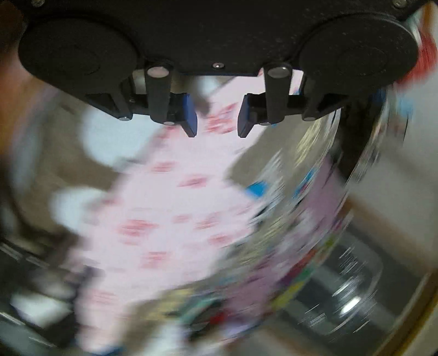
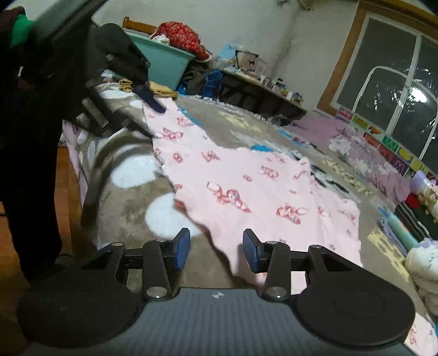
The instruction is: Fold clothes
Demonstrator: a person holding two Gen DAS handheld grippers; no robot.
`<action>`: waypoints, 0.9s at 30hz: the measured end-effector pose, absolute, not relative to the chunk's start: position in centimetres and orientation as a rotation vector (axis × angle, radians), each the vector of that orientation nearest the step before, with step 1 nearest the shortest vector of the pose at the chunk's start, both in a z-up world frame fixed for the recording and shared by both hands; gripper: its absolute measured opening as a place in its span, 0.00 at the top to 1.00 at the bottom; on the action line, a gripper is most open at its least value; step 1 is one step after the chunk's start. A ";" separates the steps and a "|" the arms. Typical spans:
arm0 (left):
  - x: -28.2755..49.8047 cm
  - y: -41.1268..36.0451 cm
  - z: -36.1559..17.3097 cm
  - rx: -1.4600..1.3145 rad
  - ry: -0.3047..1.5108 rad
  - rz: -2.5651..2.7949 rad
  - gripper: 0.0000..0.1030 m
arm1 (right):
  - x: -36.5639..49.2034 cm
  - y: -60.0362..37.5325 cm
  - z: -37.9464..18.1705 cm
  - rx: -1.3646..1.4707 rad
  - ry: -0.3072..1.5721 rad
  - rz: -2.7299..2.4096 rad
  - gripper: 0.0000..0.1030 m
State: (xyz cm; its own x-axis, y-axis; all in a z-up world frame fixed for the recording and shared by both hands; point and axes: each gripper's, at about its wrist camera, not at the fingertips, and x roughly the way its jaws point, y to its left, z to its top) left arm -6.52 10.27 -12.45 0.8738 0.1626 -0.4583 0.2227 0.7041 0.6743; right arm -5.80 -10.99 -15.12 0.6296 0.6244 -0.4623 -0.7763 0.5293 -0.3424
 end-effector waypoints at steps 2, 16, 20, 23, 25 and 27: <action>-5.0 11.1 -12.7 0.671 0.551 0.010 0.69 | -5.8 -10.6 -15.1 -0.549 0.274 0.855 0.58; -0.2 20.5 -11.5 0.078 0.673 0.195 0.65 | -5.4 -10.6 -15.4 -0.496 0.319 0.862 0.56; 0.1 25.5 -11.8 -0.003 0.690 0.499 0.69 | -4.6 -10.8 -15.8 -0.457 0.372 0.871 0.55; 0.1 25.1 -10.5 -0.057 0.627 0.343 0.69 | -4.4 -11.0 -15.8 -0.440 0.379 0.871 0.54; 0.2 23.6 -10.3 -0.041 0.602 0.205 0.68 | -4.4 -10.9 -15.8 -0.445 0.371 0.873 0.54; 0.3 22.4 -11.2 0.024 0.670 0.132 0.59 | -4.3 -10.9 -15.9 -0.436 0.376 0.874 0.54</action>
State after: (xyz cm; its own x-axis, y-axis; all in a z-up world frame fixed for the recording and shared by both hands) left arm 0.32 22.43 -11.19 0.7758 0.1293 -0.6176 -0.1140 0.9914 0.0644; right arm -4.34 -10.89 -15.87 0.5871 0.6484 -0.4847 -0.7979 0.5646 -0.2112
